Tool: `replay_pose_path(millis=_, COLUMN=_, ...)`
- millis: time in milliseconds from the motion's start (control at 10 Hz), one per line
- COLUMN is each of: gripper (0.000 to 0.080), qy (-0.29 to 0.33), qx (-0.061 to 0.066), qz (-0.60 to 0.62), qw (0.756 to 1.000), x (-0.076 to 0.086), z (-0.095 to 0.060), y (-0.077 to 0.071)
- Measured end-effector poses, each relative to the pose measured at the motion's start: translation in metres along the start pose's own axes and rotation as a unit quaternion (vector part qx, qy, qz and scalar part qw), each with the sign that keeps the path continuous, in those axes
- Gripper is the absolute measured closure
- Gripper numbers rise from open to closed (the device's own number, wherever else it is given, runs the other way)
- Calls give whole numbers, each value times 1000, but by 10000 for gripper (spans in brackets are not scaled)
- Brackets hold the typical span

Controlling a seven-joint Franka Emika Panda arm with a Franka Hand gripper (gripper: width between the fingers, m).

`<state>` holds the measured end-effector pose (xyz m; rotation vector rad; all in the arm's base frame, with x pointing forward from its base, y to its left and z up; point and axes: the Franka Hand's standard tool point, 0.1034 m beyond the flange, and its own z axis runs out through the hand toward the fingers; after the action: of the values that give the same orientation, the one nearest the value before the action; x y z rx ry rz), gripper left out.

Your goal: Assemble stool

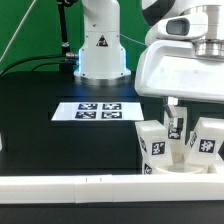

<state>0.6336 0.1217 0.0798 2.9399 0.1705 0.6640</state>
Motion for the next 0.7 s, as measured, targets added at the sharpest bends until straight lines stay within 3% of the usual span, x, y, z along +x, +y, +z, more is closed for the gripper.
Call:
replay_pose_path(millis=100, gripper=150, qy=0, qx=0, qz=0, qw=1000, x=0, z=0, y=0)
replay_pose_path(millis=200, gripper=150, qy=7, qx=7, qz=-7, qw=1000, x=11, z=-6, y=-3)
replay_pose_path(millis=400, gripper=150, qy=22, qx=33, qz=-10, qw=999, x=34, z=-22, y=-7)
replay_pose_path(millis=600, gripper=150, qy=12, qx=71, qz=-21, qw=997, x=54, z=-40, y=10)
replay_pose_path(millis=700, gripper=150, qy=-20, qx=85, qz=-36, qw=996, x=48, z=-38, y=18)
